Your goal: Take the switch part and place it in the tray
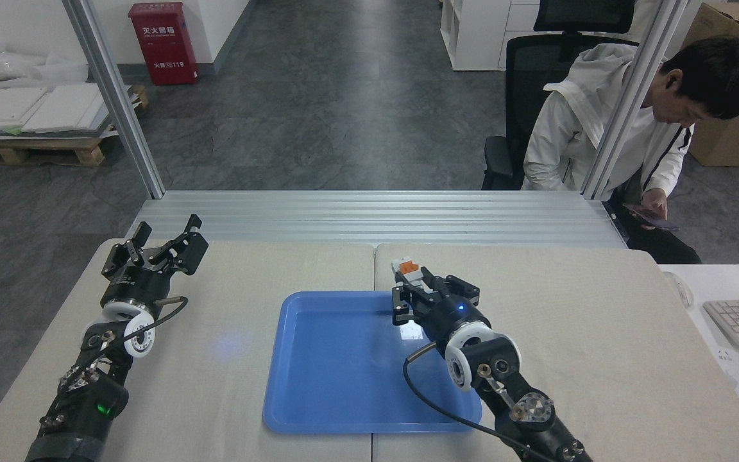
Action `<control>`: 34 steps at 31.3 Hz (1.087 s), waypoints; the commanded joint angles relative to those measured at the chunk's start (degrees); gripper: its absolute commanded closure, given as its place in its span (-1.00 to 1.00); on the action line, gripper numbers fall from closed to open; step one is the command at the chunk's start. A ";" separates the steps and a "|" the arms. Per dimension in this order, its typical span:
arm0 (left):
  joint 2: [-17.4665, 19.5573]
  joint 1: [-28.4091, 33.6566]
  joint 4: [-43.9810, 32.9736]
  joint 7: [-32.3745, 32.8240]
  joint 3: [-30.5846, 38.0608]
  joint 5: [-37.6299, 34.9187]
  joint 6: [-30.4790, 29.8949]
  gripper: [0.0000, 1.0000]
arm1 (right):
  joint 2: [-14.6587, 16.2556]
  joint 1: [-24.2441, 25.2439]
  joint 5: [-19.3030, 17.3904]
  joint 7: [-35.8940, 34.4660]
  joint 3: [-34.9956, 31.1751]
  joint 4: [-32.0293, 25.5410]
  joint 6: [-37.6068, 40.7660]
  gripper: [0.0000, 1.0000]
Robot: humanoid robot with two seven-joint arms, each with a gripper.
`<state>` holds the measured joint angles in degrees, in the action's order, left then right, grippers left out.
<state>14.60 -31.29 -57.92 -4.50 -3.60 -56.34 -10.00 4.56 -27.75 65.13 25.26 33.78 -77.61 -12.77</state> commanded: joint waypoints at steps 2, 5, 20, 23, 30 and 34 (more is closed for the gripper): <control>0.08 0.00 0.00 0.02 0.00 0.00 -0.02 -1.00 | -3.60 1.65 0.88 6.73 7.61 0.00 -9.55 0.76; -0.01 0.00 0.00 0.02 0.00 0.00 -0.02 -1.00 | -3.42 3.14 2.63 7.96 8.58 0.35 -10.61 0.75; -0.01 0.00 0.00 0.02 0.00 0.00 -0.02 -1.00 | -3.77 4.99 4.31 8.93 7.88 0.79 -11.31 -0.29; 0.08 0.00 0.00 0.02 0.00 0.00 -0.02 -1.00 | -4.30 4.64 3.61 8.06 6.30 0.79 -11.05 -0.98; -0.01 0.00 0.00 0.02 0.00 0.00 -0.02 -1.00 | -6.94 0.78 1.67 -7.83 -10.56 0.62 -1.60 -0.98; 0.08 0.00 0.00 0.02 0.00 0.00 -0.02 -1.00 | -0.98 -0.28 1.93 -18.30 -17.59 1.49 17.74 -0.98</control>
<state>14.62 -31.29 -57.92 -4.50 -3.60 -56.34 -10.03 -1.50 -26.35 67.14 18.52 24.96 -76.89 -13.21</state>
